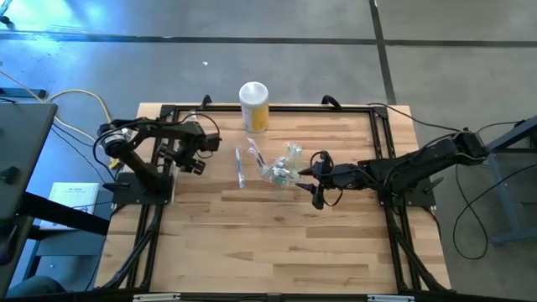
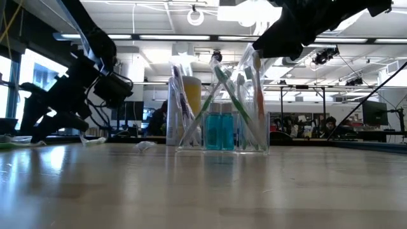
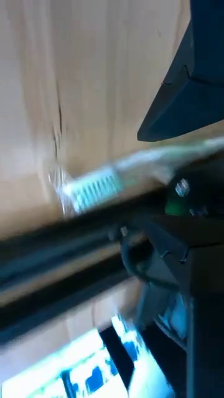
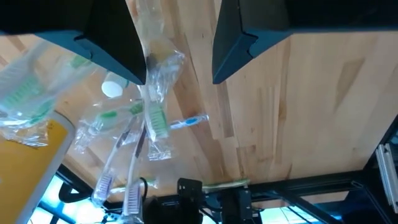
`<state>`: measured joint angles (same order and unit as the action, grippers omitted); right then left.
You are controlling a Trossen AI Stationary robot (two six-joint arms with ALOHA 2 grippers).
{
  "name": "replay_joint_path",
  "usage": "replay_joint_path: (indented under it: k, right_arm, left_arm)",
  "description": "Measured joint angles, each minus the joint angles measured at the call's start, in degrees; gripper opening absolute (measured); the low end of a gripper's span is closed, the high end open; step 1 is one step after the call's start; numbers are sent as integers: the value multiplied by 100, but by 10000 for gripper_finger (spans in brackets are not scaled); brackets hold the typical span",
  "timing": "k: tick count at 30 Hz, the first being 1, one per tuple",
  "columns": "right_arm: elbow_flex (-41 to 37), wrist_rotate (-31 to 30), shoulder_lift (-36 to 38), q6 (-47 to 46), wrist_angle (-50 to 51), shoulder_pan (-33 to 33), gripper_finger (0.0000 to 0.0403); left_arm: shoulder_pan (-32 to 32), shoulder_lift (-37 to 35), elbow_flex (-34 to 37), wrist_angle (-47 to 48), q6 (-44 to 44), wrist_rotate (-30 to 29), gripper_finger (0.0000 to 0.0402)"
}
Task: Pick & Place toothbrushing station
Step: Put the orange toothbrush into the right section of the transparent organizer
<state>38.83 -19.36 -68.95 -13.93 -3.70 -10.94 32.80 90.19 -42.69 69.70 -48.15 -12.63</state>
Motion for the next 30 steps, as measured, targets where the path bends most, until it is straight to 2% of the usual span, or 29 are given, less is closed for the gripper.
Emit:
replay_joint_path:
  k: [8, 14, 17, 22, 28, 30]
  right_arm:
    - [0, 8, -1, -101, -1, -102, 176]
    - [0, 4, 0, -94, -135, -147, 176]
    - [0, 5, 0, -87, -146, -149, 176]
    - [0, 23, 0, -49, -146, -224, 176]
    - [0, 22, 0, 68, -175, -350, 176]
    - [0, 13, 0, 72, -176, -376, 176]
  left_arm:
    - [579, -26, 506, -700, 574, 211, 196]
    - [617, -24, 586, -872, 698, 229, 195]
    - [621, -18, 595, -957, 881, 494, 188]
    - [624, -11, 600, -1017, 903, 783, 140]
    - [617, -7, 599, -1142, 760, 649, 35]
    - [615, -9, 596, -1146, 736, 598, 12]
